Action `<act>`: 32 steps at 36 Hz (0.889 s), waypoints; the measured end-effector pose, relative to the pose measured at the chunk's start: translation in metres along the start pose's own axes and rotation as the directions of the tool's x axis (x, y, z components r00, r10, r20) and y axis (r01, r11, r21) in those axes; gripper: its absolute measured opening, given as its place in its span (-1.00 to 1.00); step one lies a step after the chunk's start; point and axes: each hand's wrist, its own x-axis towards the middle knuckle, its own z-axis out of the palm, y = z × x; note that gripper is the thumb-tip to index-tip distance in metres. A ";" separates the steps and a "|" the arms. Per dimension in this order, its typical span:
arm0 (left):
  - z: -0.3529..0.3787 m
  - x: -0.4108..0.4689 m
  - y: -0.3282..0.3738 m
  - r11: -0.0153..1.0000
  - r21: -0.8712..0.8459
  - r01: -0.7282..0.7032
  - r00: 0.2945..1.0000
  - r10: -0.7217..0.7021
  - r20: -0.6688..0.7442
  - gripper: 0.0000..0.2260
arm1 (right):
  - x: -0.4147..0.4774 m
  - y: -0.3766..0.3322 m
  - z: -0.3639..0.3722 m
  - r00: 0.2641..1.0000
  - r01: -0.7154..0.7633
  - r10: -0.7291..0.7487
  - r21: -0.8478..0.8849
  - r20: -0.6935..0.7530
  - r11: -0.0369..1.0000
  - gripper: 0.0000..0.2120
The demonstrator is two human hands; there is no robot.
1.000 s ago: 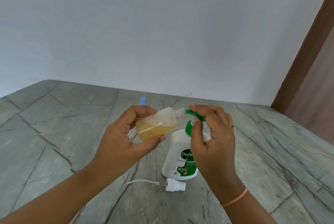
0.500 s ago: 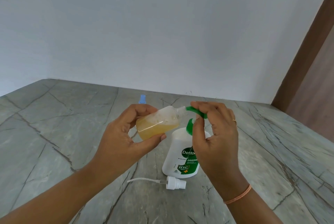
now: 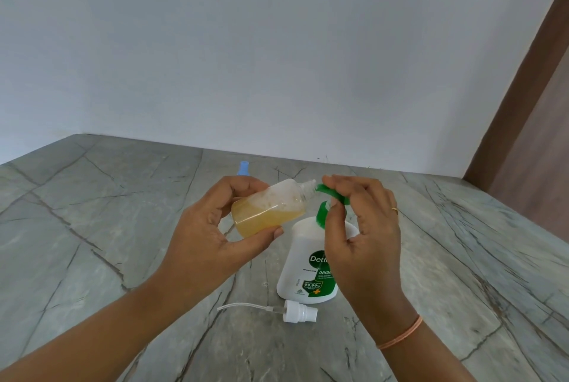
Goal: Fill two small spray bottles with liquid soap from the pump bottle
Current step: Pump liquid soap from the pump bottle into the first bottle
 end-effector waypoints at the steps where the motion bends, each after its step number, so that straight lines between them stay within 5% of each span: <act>1: 0.000 0.000 0.000 1.000 0.001 -0.003 1.000 0.003 0.000 -0.60 | 0.001 0.000 -0.001 1.000 -0.003 0.003 -0.002 -0.002 1.000 -0.72; 32: 0.001 -0.001 0.001 1.000 -0.020 0.007 1.000 -0.007 0.015 -0.61 | 0.004 -0.001 -0.003 1.000 0.013 -0.013 -0.010 -0.012 1.000 -0.73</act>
